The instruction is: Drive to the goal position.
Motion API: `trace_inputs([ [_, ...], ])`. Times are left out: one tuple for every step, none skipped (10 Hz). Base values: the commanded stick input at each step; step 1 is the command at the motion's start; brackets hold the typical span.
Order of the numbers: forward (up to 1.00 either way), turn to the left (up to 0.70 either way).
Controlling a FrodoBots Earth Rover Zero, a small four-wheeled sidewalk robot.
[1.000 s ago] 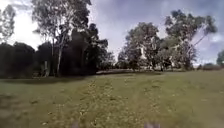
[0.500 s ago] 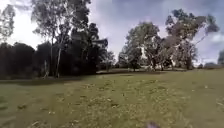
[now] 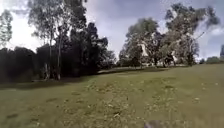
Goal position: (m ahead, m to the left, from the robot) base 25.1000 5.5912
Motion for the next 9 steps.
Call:
trace_inputs([
  [0.70, 0.00],
  [0.70, 0.00],
  [0.70, 0.00],
  [0.70, 0.00],
  [0.70, 0.00],
  [0.70, 0.00],
  [0.70, 0.00],
  [0.70, 0.00],
  [0.70, 0.00],
])
